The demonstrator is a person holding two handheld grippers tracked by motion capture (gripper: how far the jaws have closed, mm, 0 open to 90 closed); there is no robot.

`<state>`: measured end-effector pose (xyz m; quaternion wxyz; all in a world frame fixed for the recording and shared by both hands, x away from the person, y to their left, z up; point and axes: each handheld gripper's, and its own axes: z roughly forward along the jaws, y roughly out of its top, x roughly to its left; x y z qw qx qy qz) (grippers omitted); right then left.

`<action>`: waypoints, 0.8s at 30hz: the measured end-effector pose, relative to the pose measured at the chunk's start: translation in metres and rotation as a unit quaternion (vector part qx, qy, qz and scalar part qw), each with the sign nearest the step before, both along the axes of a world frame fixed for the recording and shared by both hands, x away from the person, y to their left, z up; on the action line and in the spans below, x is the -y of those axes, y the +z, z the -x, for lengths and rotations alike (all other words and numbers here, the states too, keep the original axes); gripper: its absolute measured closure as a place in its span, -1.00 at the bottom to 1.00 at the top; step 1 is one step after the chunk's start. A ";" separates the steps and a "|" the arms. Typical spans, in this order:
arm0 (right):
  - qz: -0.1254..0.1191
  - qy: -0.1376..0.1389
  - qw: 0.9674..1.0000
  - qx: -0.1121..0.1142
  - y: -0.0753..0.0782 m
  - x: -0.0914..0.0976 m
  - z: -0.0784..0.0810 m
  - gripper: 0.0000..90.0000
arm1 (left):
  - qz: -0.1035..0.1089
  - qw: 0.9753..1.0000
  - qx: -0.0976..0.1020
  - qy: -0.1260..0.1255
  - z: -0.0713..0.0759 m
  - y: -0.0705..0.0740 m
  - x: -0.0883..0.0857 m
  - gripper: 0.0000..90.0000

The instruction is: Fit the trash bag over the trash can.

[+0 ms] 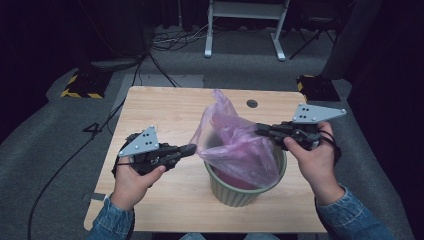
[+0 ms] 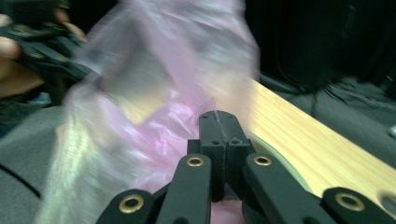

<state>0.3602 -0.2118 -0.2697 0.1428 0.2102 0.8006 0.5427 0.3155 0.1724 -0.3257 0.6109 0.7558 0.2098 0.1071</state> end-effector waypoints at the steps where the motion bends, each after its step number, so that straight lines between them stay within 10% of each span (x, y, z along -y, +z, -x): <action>1: 0.001 -0.010 1.000 -0.006 -0.002 0.007 -0.003 1.00 | 0.000 1.000 -0.004 0.004 -0.001 -0.002 -0.004 1.00; 11: -0.003 -0.074 0.996 -0.054 -0.028 0.058 -0.023 1.00 | -0.008 0.999 -0.027 0.021 -0.003 -0.007 -0.027 1.00; 24: 0.023 -0.078 0.993 -0.090 -0.058 0.095 0.024 1.00 | -0.036 0.996 -0.077 -0.027 0.016 -0.033 -0.017 1.00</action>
